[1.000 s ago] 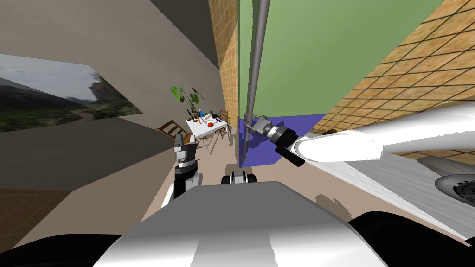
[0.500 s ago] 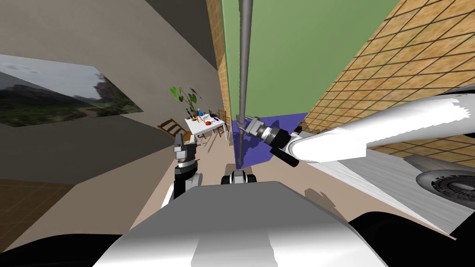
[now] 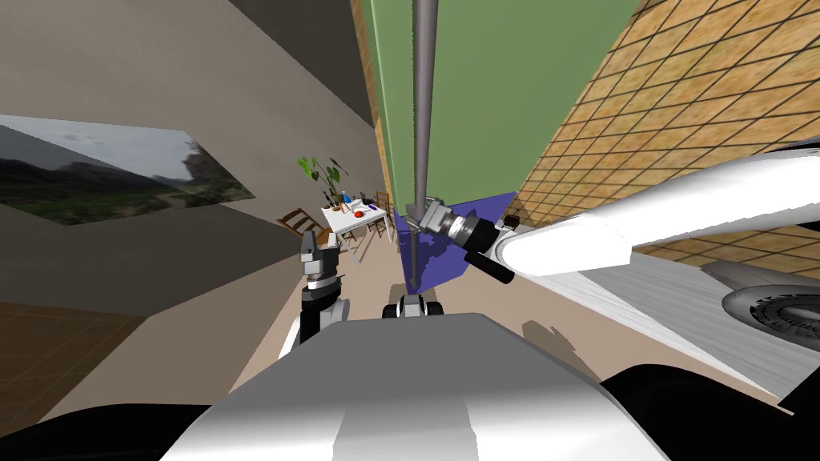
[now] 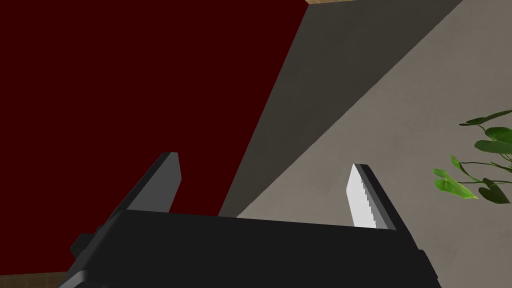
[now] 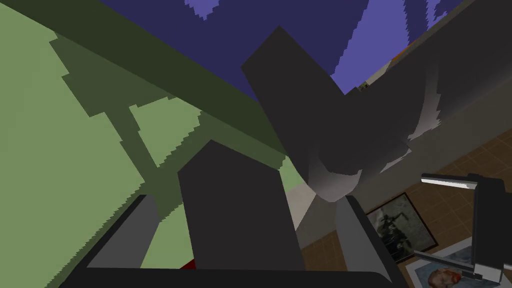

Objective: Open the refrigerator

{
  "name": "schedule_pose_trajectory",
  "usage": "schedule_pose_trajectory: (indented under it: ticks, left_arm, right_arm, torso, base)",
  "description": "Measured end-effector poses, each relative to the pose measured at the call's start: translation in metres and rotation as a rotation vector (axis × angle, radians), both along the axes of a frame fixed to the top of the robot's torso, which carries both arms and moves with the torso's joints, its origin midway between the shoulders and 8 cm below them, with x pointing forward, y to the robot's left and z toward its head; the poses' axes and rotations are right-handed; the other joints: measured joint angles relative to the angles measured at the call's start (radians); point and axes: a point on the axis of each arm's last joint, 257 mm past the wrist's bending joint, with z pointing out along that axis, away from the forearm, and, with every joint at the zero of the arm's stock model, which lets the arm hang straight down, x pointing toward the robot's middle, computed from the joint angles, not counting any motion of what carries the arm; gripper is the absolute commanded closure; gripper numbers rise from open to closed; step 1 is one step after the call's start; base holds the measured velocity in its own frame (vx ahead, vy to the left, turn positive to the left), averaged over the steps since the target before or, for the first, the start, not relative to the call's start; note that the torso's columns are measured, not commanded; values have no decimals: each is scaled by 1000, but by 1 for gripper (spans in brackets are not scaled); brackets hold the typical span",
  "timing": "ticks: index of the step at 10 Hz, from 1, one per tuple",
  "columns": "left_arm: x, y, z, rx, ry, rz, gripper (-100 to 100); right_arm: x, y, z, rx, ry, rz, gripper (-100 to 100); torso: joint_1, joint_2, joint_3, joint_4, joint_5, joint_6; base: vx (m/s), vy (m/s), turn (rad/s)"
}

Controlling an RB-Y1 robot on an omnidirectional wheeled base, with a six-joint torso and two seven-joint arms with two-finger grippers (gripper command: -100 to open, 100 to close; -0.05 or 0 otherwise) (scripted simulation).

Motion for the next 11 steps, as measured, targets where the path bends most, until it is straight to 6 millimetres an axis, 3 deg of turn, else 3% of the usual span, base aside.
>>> schedule_pose_trajectory:
  ticks: [7, 8, 11]
  left_arm:
    - [0, 0, 0, 0, 0, 0, 0]
    - [0, 0, 0, 0, 0, 0, 0]
    - [0, 0, 0, 0, 0, 0, 0]
  right_arm:
    - [12, -3, 32, -11, 16, -6, -100]
    - [11, -3, 31, -13, 20, -4, 0]
    - [11, -3, 31, -13, 20, -4, 0]
  torso:
    - [-6, 18, 11, 11, -2, 0]
    - [-6, 17, 11, 8, -2, 0]
    - [-5, 8, 6, 2, -2, 0]
  base:
    - [-11, 9, 12]
    - [0, 0, 0]
    - [0, 0, 0]
